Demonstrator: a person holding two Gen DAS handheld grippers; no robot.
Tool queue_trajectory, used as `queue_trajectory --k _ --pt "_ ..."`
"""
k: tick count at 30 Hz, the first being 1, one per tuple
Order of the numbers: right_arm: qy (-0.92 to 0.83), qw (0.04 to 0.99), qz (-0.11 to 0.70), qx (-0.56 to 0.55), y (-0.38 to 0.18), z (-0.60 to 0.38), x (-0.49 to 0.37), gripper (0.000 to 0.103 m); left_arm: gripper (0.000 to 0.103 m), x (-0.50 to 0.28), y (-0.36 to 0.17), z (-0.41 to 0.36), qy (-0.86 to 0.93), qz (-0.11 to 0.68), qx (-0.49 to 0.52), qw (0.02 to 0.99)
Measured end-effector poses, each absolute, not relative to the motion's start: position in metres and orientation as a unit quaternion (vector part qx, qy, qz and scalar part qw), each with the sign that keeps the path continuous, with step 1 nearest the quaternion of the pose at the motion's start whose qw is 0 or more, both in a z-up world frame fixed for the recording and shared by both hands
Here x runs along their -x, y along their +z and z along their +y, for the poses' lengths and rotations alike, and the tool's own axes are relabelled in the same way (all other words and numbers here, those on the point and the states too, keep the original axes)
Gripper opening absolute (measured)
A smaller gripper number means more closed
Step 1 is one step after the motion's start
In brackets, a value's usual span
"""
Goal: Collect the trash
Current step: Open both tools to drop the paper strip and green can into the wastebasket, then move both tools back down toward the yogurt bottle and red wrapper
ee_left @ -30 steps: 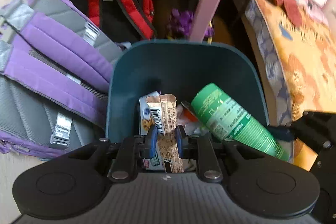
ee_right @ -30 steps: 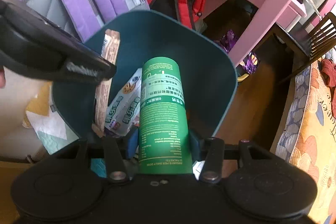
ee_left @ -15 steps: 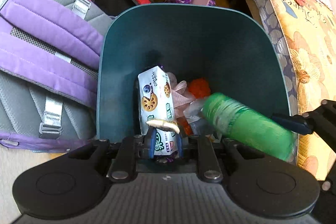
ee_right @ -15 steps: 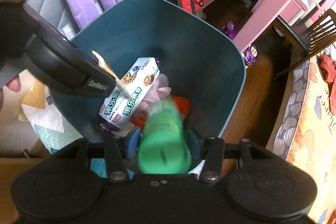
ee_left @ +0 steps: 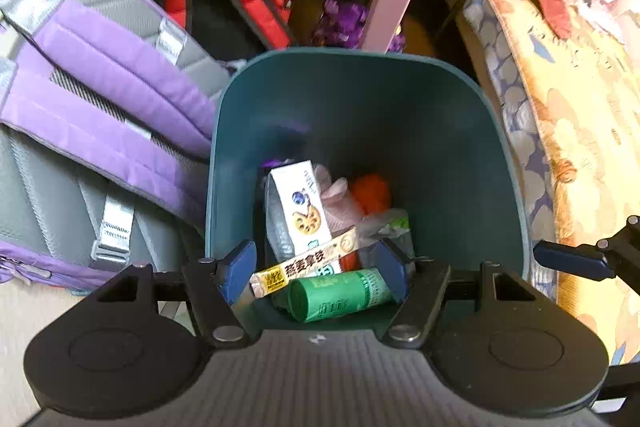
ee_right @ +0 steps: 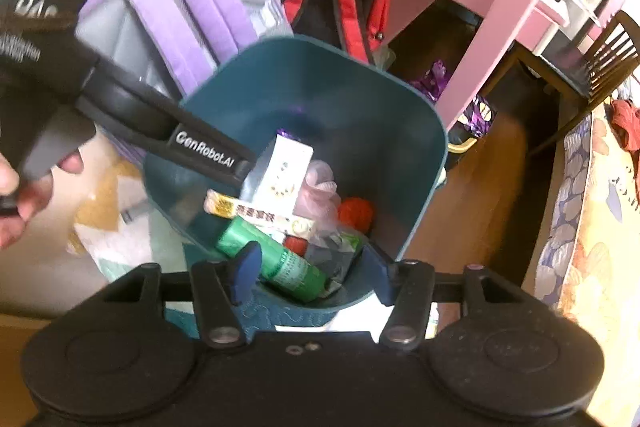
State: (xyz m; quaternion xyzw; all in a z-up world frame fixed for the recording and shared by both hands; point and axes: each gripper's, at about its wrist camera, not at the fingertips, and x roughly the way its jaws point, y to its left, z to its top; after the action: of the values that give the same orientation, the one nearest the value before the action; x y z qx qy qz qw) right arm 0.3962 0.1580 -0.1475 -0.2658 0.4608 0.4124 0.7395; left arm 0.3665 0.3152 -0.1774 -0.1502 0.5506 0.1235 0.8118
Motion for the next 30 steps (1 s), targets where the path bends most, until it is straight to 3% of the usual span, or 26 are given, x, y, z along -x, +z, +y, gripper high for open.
queue_trajectory --k 12,18,30 --pt "0.425 0.776 0.431 0.176 -0.085 0.096 -0.395 0.063 0.066 -0.344 -0.104 0.271 0.100 0.472 0.134 0.866" --pt "0.429 0.792 0.412 0.139 -0.064 0.052 -0.404 0.064 0.071 -0.348 -0.075 0.234 0.088 0.446 0.118 0.883" --pt "0.454 0.792 0.392 0.112 -0.066 -0.062 -0.471 0.073 0.075 -0.391 -0.066 0.136 0.116 0.429 0.141 0.885"
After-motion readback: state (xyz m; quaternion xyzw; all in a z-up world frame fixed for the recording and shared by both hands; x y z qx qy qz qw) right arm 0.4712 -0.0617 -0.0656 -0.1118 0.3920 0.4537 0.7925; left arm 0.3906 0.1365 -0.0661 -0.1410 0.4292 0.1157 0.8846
